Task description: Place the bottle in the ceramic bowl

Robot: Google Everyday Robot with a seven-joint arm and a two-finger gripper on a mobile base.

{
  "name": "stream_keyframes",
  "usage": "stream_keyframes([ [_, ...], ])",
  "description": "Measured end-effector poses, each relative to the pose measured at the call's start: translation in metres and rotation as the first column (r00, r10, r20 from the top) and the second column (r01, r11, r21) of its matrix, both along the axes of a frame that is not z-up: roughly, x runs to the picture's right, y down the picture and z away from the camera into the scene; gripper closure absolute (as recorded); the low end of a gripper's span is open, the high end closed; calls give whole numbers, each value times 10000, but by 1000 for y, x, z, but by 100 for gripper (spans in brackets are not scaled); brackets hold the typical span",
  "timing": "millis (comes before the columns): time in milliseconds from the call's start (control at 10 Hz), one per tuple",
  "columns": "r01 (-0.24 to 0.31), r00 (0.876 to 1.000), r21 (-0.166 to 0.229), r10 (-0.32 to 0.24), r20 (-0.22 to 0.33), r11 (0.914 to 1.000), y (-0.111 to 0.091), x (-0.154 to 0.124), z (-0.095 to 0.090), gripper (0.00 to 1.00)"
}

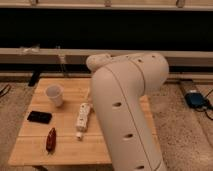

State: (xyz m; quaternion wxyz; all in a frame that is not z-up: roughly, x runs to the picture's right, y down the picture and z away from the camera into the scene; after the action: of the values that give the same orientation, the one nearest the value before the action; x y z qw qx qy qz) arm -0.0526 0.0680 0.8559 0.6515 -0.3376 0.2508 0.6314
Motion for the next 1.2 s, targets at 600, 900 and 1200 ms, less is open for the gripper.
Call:
stream_keyframes([
  [600,406,9987,1118,-436,250,9929,36,-47,-76,20],
  [900,620,9970,1358,-676,372,9888,52,-69,-78,20],
  [1200,662,9967,1381,-719,366,9882,57,-78,-63,20],
])
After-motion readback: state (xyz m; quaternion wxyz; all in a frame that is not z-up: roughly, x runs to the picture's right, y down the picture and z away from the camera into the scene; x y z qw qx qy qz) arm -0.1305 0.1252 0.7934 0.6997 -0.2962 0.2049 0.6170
